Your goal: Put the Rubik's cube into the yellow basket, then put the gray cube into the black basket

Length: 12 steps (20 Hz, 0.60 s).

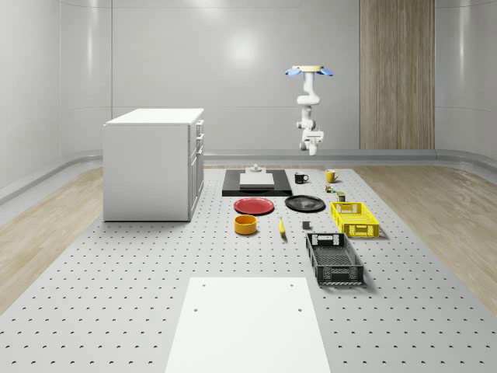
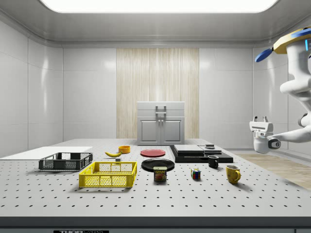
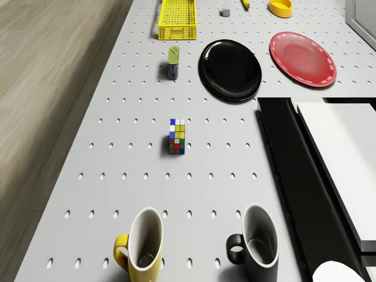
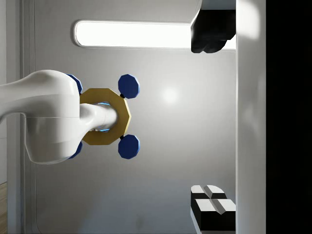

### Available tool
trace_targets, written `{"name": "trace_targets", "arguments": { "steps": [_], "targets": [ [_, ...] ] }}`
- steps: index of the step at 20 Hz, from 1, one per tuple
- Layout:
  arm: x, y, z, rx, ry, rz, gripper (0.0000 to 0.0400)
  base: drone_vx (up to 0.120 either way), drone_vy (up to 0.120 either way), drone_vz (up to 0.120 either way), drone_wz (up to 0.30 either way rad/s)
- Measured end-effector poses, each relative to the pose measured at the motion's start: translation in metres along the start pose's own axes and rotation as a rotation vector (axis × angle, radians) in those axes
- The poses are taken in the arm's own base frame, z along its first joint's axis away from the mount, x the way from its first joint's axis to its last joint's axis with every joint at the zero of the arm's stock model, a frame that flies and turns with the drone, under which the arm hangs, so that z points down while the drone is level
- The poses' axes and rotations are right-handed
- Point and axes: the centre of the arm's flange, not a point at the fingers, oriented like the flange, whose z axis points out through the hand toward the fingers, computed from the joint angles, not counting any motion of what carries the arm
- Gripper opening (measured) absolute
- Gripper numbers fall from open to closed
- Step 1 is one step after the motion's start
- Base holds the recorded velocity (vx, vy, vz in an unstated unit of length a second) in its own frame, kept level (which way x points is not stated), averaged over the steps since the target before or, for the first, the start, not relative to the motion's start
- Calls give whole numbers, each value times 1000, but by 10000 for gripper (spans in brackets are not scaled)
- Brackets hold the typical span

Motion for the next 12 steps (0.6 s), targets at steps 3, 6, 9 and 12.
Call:
{"name": "trace_targets", "arguments": {
  "steps": [3,6,9,12],
  "targets": [
    [0,0,0,0,4,0,400,120,120,0,0],
    [-1,0,0,-2,9,0,400,120,40,0,0],
    [-2,-1,0,-6,16,0,400,120,0,0,0],
    [-3,-1,0,-14,27,0,400,120,0,0,0]
  ]
}}
